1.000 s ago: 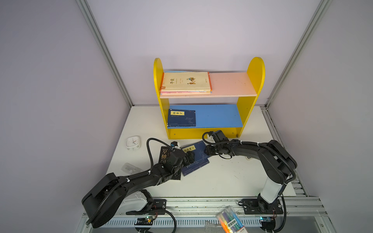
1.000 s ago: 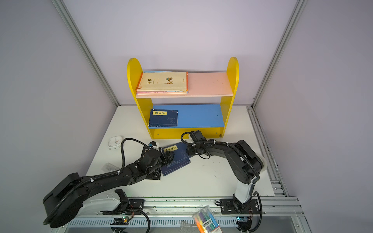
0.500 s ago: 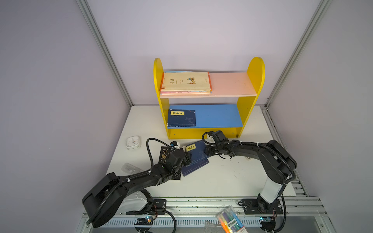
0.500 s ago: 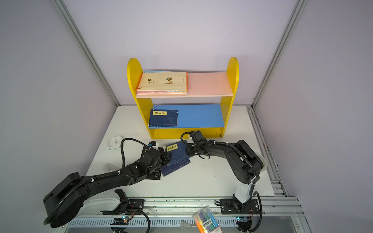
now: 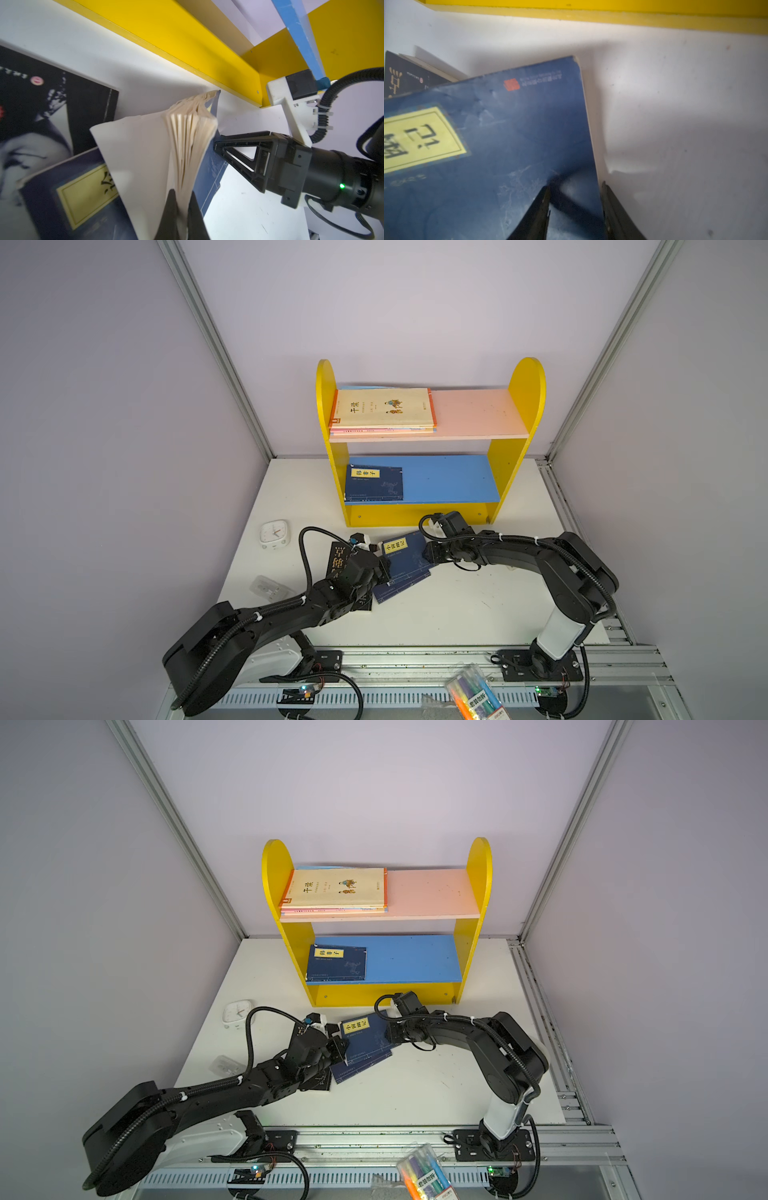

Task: Stacking books/files
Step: Pick up the book from the book, then place the book at the bookshelf.

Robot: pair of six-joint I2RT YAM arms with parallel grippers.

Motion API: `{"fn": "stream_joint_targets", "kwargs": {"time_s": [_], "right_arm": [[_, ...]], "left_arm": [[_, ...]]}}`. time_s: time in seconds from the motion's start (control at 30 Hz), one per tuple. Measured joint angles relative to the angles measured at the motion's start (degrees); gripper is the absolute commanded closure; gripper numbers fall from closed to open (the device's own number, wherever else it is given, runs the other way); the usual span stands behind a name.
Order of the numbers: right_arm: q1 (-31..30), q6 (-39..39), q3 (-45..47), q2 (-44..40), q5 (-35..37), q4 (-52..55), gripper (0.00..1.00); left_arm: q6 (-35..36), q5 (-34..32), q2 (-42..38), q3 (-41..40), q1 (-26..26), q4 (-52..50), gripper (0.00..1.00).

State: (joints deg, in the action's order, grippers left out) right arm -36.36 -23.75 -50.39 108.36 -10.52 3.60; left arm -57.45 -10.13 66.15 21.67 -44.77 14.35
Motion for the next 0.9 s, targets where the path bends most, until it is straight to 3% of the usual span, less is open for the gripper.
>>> {"fn": "stream_joint_targets", "kwargs": {"time_s": [0.57, 0.9], "right_arm": [[8.24, 2.80, 6.51, -23.98, 6.84, 6.71, 0.51], [8.61, 4.09, 6.71, -29.03, 8.74, 9.11, 0.50]], "left_arm": [[5.40, 3.17, -18.86, 3.91, 2.36, -8.98, 1.00], [10.16, 5.73, -22.01, 10.99, 5.64, -12.22, 1.00]]}}
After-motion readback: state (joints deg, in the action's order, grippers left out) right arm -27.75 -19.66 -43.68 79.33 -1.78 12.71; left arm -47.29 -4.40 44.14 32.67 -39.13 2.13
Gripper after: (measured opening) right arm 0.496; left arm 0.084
